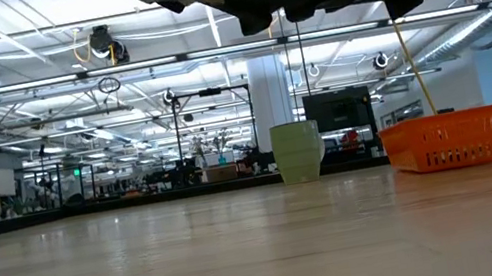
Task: Pick and place Stevia / Truvia into bins
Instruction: Put the light green packet into the orange basket
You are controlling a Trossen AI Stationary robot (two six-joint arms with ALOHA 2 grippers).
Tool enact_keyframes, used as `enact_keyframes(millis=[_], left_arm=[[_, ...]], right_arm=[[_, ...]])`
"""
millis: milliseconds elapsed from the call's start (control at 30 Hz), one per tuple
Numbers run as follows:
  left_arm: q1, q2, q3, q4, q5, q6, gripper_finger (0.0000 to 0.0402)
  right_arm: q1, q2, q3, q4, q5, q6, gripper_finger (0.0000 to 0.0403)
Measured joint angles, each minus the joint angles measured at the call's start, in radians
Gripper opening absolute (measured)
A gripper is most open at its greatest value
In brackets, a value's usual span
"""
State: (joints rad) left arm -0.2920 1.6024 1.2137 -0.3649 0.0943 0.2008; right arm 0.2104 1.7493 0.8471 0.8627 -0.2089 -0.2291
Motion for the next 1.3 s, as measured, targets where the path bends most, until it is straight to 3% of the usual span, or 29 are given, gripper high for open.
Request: enact_keyframes(millis=[267, 733, 933, 1133, 1300], left_arm=[[0.0, 0.0, 0.0, -0.008, -0.016, -0.037, 0.0009], [-0.003, 0.0, 0.0, -0.063, -0.103, -0.108, 0.0087], [-0.005, -0.001, 0.0, -0.186, -0.159, -0.188, 0.0099], [-0.033, -0.001, 0.0, -0.433, -0.153, -0.384, 0.0098], [-0.101, -0.001, -0.002, -0.53, -0.148, -0.515, 0.0097]], right_arm=[[-0.003, 0.0, -0.001, -0.015, -0.003, -0.01, 0.0011], [-0.019, -0.001, -0.001, -0.047, 0.028, -0.026, 0.0008], [-0.02, -0.007, 0.0, -0.162, 0.193, -0.022, 0.0012], [-0.021, -0.078, -0.001, -0.456, 0.439, -0.017, 0.0012], [-0.007, -0.207, -0.001, -0.764, 0.669, 0.12, 0.0012]])
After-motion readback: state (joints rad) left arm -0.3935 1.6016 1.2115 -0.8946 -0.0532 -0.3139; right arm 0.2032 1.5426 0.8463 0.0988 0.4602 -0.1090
